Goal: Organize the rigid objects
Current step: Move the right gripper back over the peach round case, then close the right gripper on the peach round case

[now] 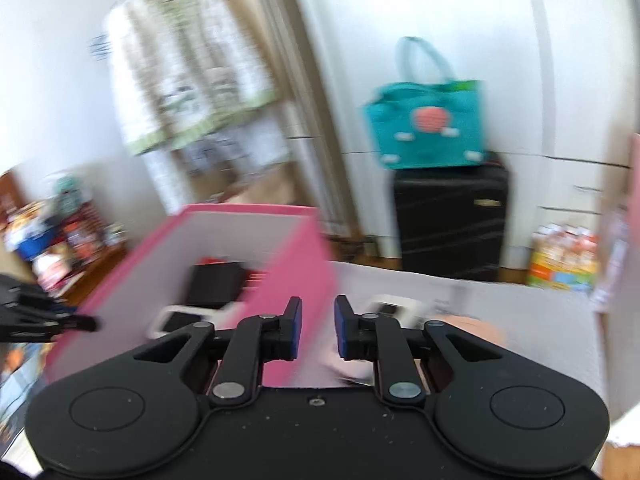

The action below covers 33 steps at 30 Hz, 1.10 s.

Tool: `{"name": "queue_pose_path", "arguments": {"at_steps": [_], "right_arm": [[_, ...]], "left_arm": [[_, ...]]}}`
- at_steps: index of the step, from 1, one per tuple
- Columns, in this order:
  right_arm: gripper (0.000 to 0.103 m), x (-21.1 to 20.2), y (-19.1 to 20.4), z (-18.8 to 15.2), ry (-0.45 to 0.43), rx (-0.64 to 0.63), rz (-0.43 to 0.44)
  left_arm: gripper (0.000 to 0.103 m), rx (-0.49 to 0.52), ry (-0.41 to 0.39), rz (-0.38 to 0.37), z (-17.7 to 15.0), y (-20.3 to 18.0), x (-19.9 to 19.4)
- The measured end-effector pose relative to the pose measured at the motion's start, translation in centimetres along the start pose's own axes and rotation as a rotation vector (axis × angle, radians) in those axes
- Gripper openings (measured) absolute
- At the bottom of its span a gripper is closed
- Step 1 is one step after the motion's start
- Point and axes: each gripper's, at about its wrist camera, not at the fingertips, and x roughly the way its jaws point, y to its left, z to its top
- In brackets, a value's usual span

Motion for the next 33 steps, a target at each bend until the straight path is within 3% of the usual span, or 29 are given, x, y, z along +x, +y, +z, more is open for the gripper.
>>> {"name": "queue_pose_path", "arguments": {"at_steps": [6, 13, 21, 27, 33], "right_arm": [[0.036, 0.4, -3.3, -2.0, -0.008, 0.051, -0.123], [0.063, 2.4, -4.8, -4.6, -0.023, 0.041, -0.227], [0.069, 4.2, -5.6, -6.0, -0.015, -0.007, -0.302], [0.076, 5.0, -5.8, -5.8, -0.021, 0.002, -0.279], [0.08, 6.7, -5.7, -5.7, 0.018, 0.005, -0.312]], "left_arm": [[0.011, -0.025, -0.008, 0.003, 0.0, 0.1, 0.0], [0.011, -0.041, -0.007, 0.016, 0.0, -0.1, 0.0], [0.011, -0.054, -0.009, 0.02, 0.0, 0.0, 0.0], [0.012, -0.054, -0.011, 0.02, -0.1, 0.1, -0.1], [0.012, -0.059, -0.008, 0.005, 0.1, 0.4, 0.0]]}}
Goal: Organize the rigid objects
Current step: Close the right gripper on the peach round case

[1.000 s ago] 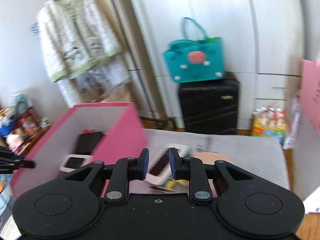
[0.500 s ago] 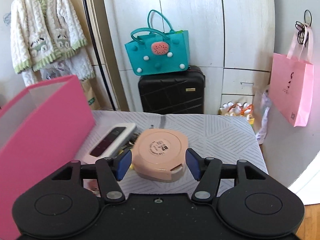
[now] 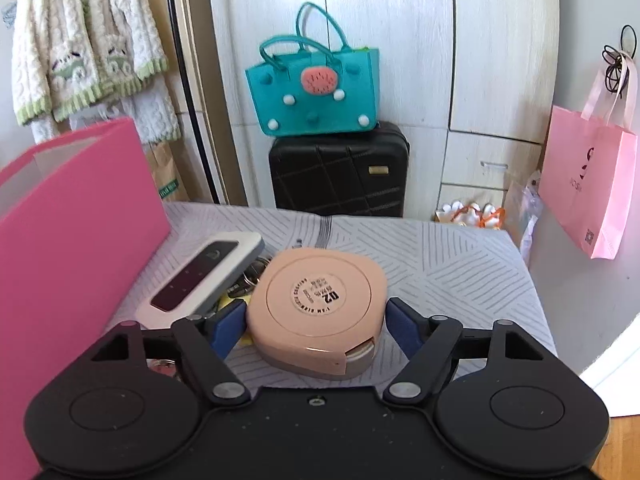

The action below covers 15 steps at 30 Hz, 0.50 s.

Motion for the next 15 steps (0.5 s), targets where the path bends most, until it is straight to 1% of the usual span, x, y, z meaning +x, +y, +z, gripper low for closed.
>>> {"name": "queue_pose_path", "arguments": {"at_steps": [3, 7, 11, 15], "right_arm": [[0.081, 0.4, -0.2, 0.1, -0.009, 0.044, 0.006], [0.08, 0.5, -0.3, 0.0, -0.018, -0.006, 0.009], [0.08, -0.7, -0.5, -0.7, -0.002, -0.002, 0.0], [0.08, -2.8, -0.2, -2.3, 0.013, -0.017, 0.018]], "left_arm": [[0.011, 0.013, 0.0, -0.001, 0.1, -0.1, -0.2], [0.012, 0.023, -0.005, -0.005, 0.0, -0.2, -0.3], [0.012, 0.012, -0.006, -0.018, 0.1, 0.1, -0.2], [0.012, 0.012, -0.012, -0.014, 0.1, 0.0, -0.1]]}}
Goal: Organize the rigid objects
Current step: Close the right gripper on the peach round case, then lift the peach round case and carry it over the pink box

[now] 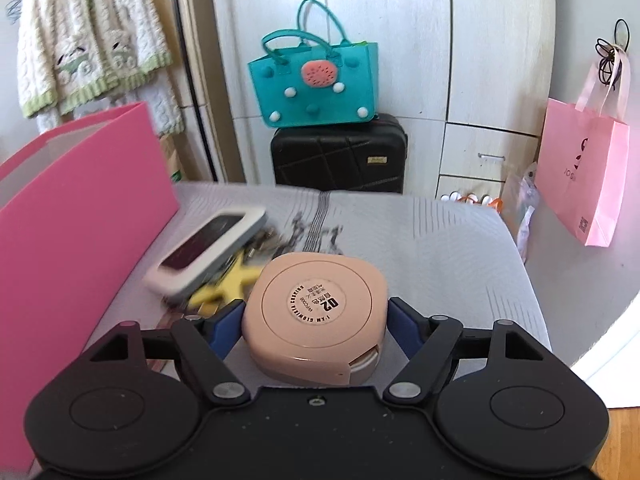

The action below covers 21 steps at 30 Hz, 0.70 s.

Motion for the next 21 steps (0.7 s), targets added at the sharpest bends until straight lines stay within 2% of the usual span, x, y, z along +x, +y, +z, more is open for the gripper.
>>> {"name": "queue_pose_path", "arguments": {"at_steps": [7, 10, 14, 21], "right_arm": [[0.08, -2.2, 1.2, -2.3, -0.012, 0.016, -0.021], [0.081, -1.6, 1.4, -2.7, 0.012, 0.01, -0.041], [0.081, -1.4, 1.4, -2.9, -0.022, 0.017, -0.056], [0.081, -1.1, 1.6, -2.9, -0.026, 0.006, -0.061]], "left_arm": [[0.012, -0.003, -0.003, -0.002, -0.1, -0.1, 0.0], [0.012, -0.009, -0.005, -0.001, -0.1, 0.1, -0.1], [0.012, -0.007, -0.005, 0.006, -0.1, 0.0, 0.0], [0.011, -0.02, -0.014, 0.012, -0.3, 0.0, -0.2]]}}
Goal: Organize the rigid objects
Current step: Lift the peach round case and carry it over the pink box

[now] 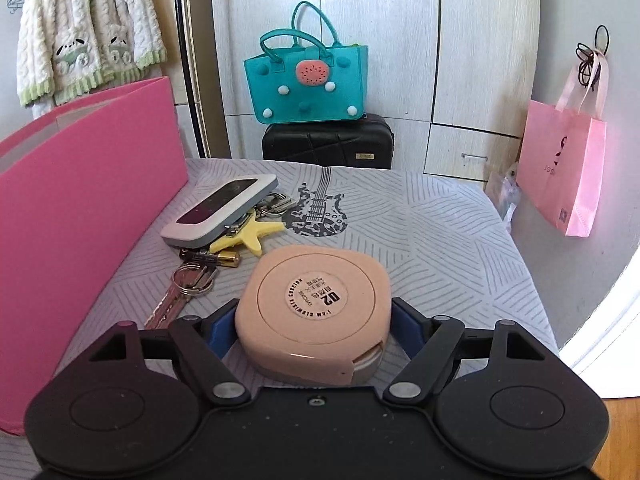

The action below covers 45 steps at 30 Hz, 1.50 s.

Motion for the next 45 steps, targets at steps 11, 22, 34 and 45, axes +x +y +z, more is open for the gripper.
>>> {"name": "queue_pose_path", "arguments": {"at_steps": [11, 22, 34, 45], "right_arm": [[0.08, -1.2, -0.1, -0.5, -0.007, 0.111, 0.09], [0.08, -3.2, -0.7, 0.6, -0.027, 0.214, 0.245], [0.08, -8.8, 4.2, 8.3, -0.214, -0.063, 0.424], [0.08, -4.3, 12.2, 14.1, -0.152, -0.444, 0.418]], "left_arm": [[0.011, 0.011, -0.005, 0.003, 0.6, -0.3, -0.3], [0.006, 0.011, -0.006, -0.004, 0.7, 0.2, -0.3], [0.006, 0.009, -0.005, -0.027, 0.6, 0.6, -0.1], [0.006, 0.032, 0.027, -0.02, 1.1, 0.4, 0.0]]}}
